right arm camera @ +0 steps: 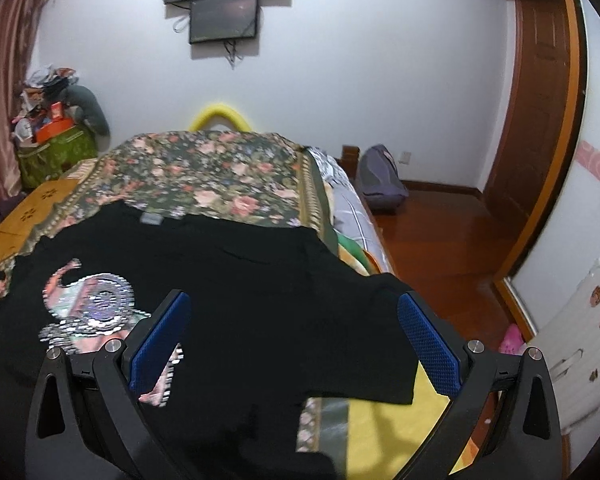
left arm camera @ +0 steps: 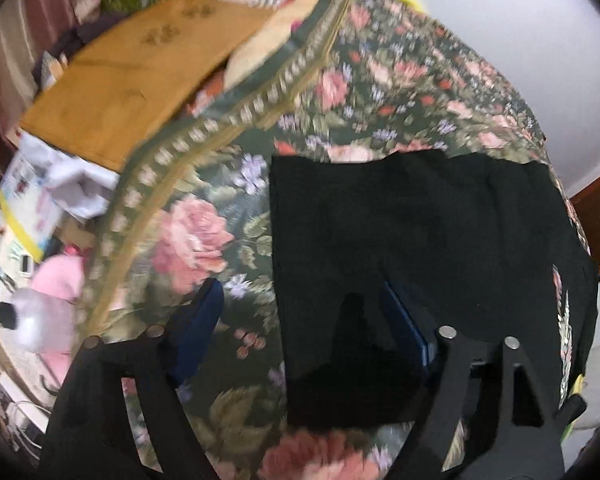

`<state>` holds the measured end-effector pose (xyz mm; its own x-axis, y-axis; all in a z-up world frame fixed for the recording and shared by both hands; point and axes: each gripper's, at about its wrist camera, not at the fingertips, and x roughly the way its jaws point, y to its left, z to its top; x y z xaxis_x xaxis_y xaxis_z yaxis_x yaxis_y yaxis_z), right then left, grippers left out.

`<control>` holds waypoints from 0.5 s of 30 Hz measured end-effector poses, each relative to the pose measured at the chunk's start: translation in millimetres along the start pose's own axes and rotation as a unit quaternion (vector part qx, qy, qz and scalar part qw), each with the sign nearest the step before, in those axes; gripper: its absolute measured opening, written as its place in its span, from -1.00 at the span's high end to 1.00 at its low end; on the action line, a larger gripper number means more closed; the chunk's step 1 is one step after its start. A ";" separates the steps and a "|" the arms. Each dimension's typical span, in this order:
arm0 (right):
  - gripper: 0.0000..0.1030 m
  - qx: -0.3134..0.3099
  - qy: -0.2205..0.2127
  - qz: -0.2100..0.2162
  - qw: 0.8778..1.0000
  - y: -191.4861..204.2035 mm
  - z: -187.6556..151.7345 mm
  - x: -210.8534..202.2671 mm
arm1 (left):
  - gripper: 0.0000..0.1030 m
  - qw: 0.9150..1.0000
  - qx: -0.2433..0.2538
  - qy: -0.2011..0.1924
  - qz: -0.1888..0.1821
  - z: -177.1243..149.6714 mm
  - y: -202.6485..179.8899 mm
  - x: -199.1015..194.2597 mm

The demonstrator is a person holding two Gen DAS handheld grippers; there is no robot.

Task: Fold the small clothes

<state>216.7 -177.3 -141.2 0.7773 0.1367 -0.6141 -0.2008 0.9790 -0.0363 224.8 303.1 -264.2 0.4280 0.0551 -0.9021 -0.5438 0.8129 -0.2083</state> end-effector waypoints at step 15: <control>-0.96 0.049 0.059 0.010 0.997 -54.3 -9.1 35.6 | 0.99 0.998 0.055 -0.005 0.018 17.8 -18.6 4.5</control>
<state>249.9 -227.0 -168.3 0.6966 0.1435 -0.7030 -0.1525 0.9870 0.0504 249.7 298.5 -257.7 0.4164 0.0908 -0.9046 -0.4762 0.8694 -0.1319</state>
